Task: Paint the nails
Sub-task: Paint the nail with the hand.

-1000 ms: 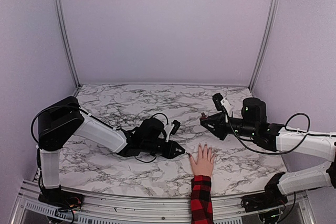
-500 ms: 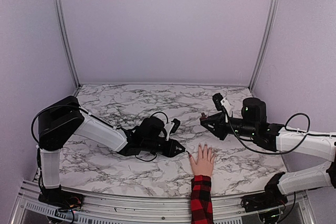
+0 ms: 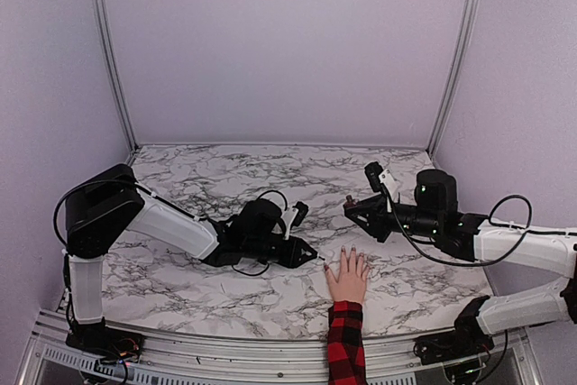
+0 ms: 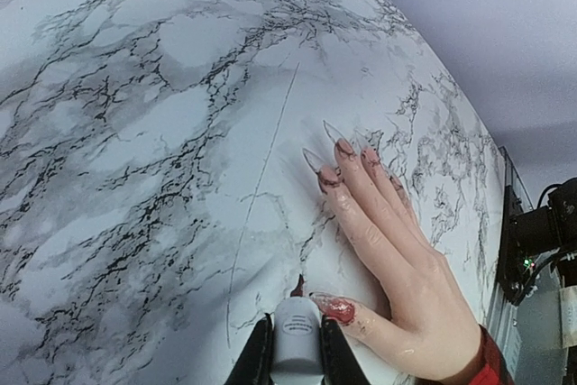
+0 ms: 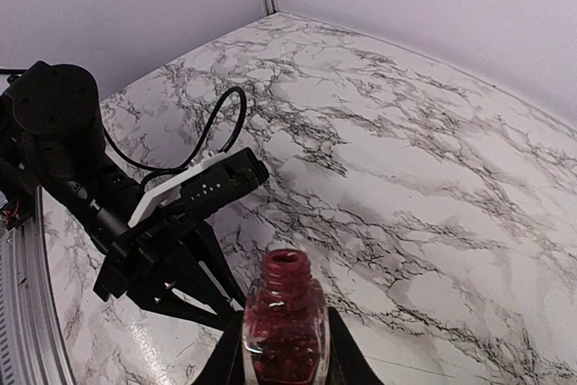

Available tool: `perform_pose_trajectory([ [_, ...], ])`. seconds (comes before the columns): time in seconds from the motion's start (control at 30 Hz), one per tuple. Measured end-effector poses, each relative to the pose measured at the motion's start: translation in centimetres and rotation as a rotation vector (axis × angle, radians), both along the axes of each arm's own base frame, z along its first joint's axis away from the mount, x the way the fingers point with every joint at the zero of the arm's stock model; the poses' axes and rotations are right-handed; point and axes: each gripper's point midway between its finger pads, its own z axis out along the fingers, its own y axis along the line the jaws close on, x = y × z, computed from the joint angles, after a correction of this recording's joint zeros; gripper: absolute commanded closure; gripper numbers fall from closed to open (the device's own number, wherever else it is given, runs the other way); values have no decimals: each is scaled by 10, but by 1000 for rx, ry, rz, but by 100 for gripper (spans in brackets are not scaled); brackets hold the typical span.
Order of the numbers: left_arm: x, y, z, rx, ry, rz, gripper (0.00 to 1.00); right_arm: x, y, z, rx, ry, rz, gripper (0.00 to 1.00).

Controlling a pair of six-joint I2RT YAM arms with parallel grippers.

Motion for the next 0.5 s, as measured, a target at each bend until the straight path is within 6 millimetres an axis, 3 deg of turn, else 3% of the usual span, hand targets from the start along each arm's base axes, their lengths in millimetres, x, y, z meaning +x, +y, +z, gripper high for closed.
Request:
perform_pose_trajectory([
  [0.5,-6,12,8,11,-30,2,100,0,0,0,0,1,1,100],
])
